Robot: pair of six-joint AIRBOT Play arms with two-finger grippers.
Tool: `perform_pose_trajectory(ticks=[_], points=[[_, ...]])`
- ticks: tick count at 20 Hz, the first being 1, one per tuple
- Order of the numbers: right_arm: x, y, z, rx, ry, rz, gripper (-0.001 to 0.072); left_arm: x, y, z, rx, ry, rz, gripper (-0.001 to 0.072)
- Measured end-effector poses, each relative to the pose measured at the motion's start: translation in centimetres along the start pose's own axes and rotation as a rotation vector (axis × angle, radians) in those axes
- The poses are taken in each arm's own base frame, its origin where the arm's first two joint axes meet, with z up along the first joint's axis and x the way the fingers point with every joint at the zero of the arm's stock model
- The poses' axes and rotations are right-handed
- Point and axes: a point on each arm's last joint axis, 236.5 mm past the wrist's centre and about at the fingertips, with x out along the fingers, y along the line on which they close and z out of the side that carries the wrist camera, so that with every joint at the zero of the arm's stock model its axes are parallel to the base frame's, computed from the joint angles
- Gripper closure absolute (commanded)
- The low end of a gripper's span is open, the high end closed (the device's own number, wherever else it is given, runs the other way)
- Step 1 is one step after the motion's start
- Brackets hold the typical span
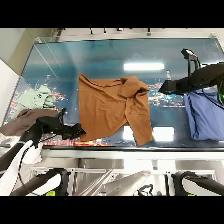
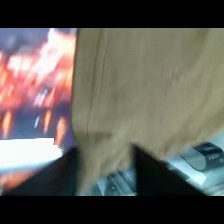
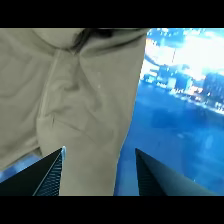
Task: Fold the shirts.
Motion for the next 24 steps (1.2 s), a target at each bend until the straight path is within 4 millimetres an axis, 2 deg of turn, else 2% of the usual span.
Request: perform_pose_trajectory(ticks=[1,2,3,6,10,12,15,18,20,22,24], points=[[0.0,0.0,-0.3,0.0,0.013,0.002,0.0061,0.2,-0.5,0.5,0.013,0.003,-0.002,0.0466],[0.0,0.1,-0.6,0.001,0.026,0.005,0.0003,0.4,-1.1,1.0,0.03,0.006,-0.003,0.063],[0.1,0.1,-0.9,0.002,0.037,0.006,0.0003,0.5,-1.6,1.6,0.048,0.004,-0.002,0.0692],[1.6,0.5,-3.2,-0.002,0.108,0.019,0.0003,0.5,-2.4,3.0,0.079,-0.009,0.0,0.0693],[6.1,2.4,-8.9,-0.075,0.293,0.029,0.0003,-1.1,-1.3,5.2,0.08,-0.058,0.028,0.0692],[8.7,3.8,-10.6,-0.14,0.345,0.022,0.0004,-2.5,-0.3,6.0,0.072,-0.089,0.04,0.0692],[12.5,6.6,-11.1,-0.222,0.341,0.025,0.0004,-4.2,0.9,6.5,0.069,-0.129,0.05,0.0692],[15.5,9.1,-11.1,-0.259,0.359,0.026,0.0008,-4.2,1.9,5.8,0.075,-0.121,0.058,0.0692],[16.7,10.6,-11.6,-0.297,0.382,0.027,0.0008,-3.8,2.5,5.0,0.088,-0.104,0.063,0.0692],[17.4,11.1,-12.8,-0.345,0.421,-0.018,0.0008,-3.6,2.7,4.7,0.101,-0.096,0.065,0.0692],[18.0,10.6,-13.7,-0.401,0.449,-0.097,0.0009,-3.6,2.8,4.6,0.111,-0.096,0.066,0.0692]])
